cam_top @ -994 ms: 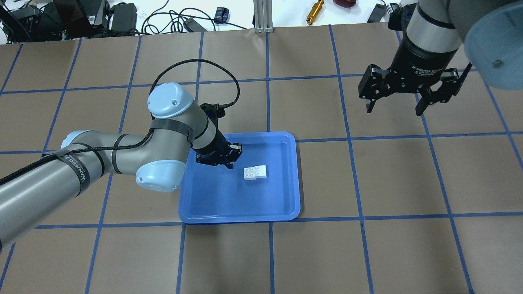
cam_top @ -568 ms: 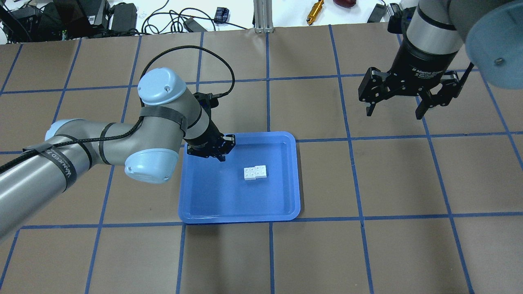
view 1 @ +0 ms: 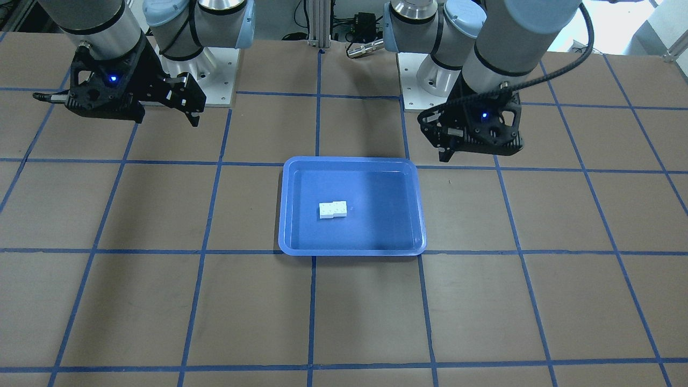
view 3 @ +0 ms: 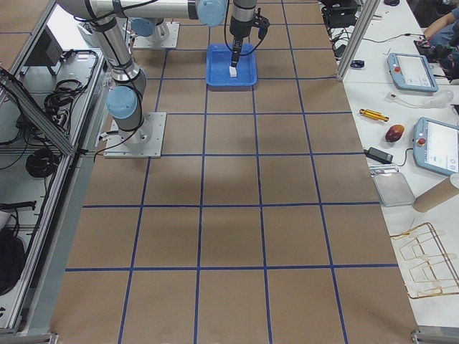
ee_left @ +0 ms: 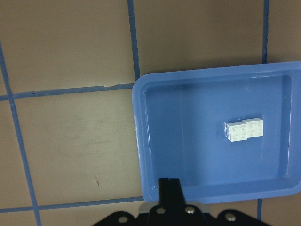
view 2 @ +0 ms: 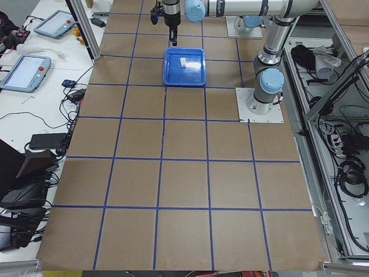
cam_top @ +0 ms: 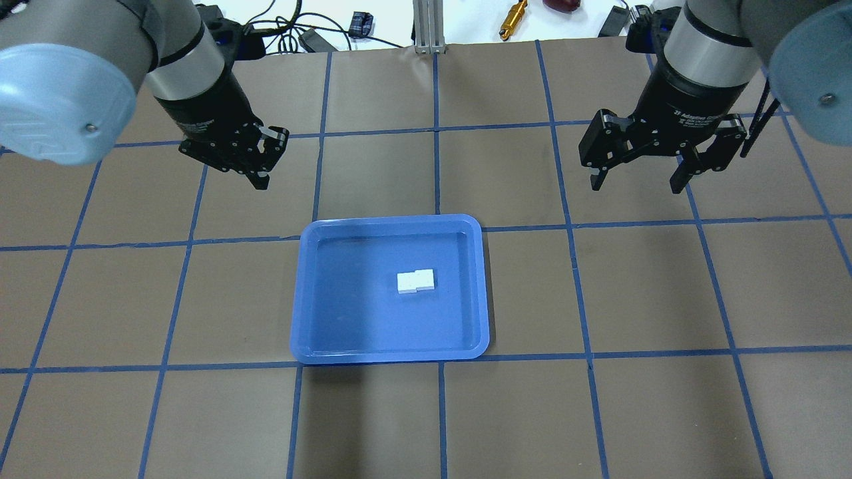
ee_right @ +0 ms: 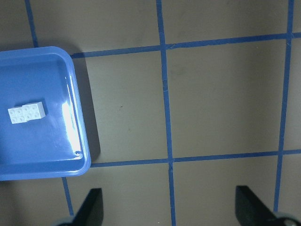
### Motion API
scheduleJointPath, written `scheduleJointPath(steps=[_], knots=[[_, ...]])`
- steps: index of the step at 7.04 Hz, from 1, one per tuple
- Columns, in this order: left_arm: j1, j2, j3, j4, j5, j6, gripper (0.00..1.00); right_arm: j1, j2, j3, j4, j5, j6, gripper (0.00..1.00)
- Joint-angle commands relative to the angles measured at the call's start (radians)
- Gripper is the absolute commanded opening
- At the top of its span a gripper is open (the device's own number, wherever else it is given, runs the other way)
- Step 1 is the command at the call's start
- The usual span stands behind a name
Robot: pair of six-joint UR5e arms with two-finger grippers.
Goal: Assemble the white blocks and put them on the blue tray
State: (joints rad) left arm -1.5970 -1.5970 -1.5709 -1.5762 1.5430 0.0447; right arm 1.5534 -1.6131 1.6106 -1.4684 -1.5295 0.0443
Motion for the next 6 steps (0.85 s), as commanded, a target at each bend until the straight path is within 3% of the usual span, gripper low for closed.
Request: scheduleJointPath(steps=[1, 2, 3, 6], knots=[[0.015, 0.073, 0.029, -0.059, -0.001, 0.009, 0.1, 0.001, -0.004, 0.0, -0.007, -0.004, -0.009, 1.0], [0.052, 0.071, 0.023, -0.053, -0.006, 0.064, 0.71, 0.001, -0.004, 0.0, -0.006, -0.005, -0.009, 1.0], [0.08, 0.071, 0.017, -0.057, -0.003, 0.099, 1.0, 0.001, -0.004, 0.0, -0.006, -0.006, -0.009, 1.0], [0.063, 0.077, 0.016, -0.048, 0.0, 0.081, 1.0, 0.001, -0.011, 0.0, -0.006, -0.008, -0.009, 1.0]])
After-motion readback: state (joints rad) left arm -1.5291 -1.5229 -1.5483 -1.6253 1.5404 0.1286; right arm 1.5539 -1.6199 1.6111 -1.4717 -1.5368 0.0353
